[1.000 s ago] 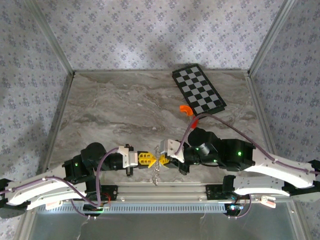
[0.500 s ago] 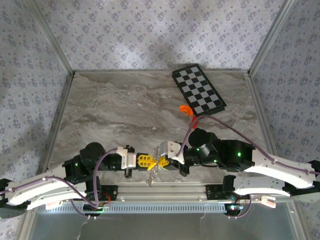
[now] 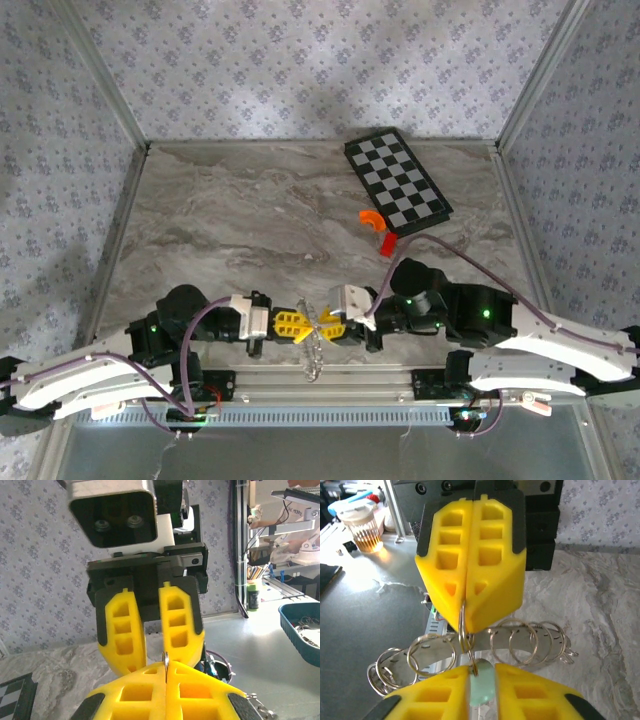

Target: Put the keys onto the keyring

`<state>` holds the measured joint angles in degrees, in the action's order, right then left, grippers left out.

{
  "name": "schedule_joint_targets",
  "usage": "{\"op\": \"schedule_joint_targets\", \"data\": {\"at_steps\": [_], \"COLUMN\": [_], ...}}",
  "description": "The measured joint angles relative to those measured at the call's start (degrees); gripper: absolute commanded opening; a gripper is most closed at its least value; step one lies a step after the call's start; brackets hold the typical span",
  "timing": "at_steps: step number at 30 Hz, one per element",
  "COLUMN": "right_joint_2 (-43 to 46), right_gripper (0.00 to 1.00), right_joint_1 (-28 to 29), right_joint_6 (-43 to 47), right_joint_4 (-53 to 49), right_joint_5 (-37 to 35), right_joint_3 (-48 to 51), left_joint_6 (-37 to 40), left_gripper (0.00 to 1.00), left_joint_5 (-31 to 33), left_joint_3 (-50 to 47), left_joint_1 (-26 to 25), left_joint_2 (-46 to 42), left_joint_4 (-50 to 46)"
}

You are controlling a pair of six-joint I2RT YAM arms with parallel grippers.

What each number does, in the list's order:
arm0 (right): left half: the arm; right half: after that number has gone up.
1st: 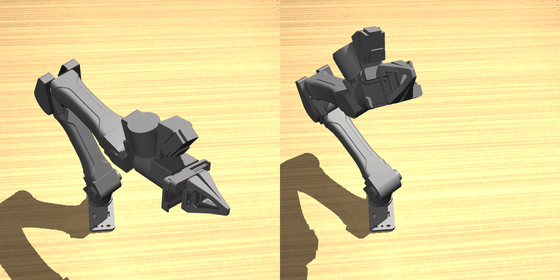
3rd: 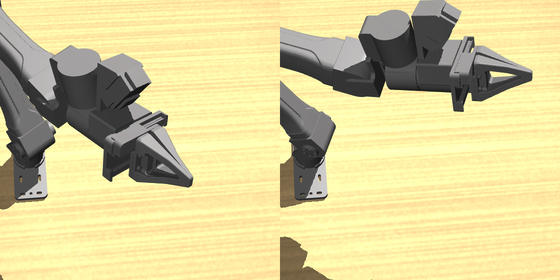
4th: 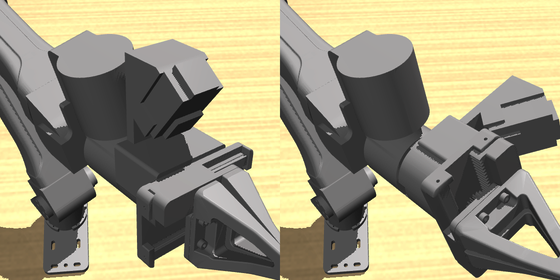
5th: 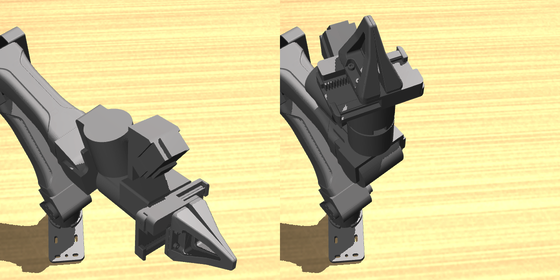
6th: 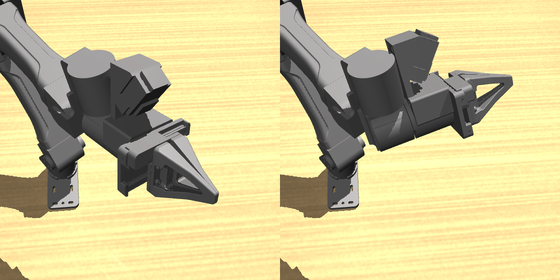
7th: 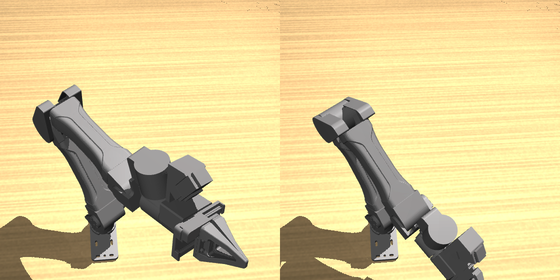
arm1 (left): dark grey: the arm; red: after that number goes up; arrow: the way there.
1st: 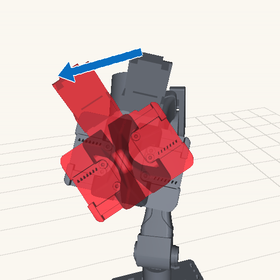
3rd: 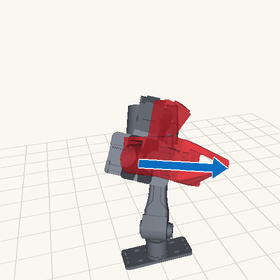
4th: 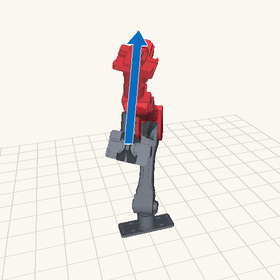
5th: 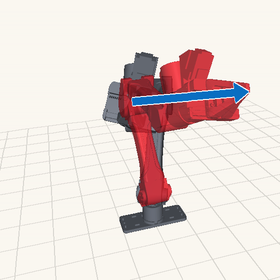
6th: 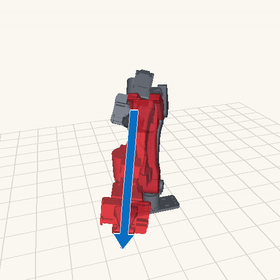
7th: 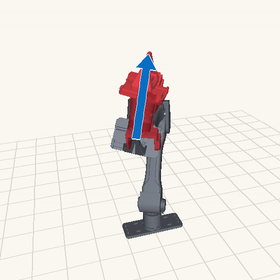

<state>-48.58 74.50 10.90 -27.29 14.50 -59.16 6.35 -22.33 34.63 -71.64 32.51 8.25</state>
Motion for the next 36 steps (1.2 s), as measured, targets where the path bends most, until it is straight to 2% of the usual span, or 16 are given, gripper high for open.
{"op": "schedule_joint_targets", "data": {"at_steps": [5, 14, 23, 29, 36], "right_joint_2": [4.9, 5.5, 3.1, 2.0, 1.2], "right_gripper": [0.38, 0.42, 0.39, 0.28, 0.28], "right_joint_1": [0.6, 1.7, 1.9, 2.2, 2.2], "right_joint_6": [0.1, 0.1, 0.1, -0.2, -0.1], "right_joint_4": [2.5, 8.3, 14.2, 16.0, 16.8], "right_joint_5": [-0.9, -2.1, -2.0, -1.6, -1.6], "right_joint_3": [2.0, 3.4, 4.3, 4.6, 4.6], "left_joint_6": [0.0, -1.8, -2.0, -2.0, -2.0], "left_gripper": [0.00, 0.00, 0.00, 0.00, 0.00], "left_joint_5": [0.7, 2.4, 2.4, 2.4, 2.4], "left_joint_3": [-0.6, -4.1, -4.5, -4.5, -4.5], "left_joint_1": [0.0, 0.0, 0.0, 0.0, 0.0], "left_joint_2": [-1.0, -3.0, -3.3, -3.3, -3.3], "left_joint_4": [1.5, 6.2, 7.4, 7.6, 8.3]}}
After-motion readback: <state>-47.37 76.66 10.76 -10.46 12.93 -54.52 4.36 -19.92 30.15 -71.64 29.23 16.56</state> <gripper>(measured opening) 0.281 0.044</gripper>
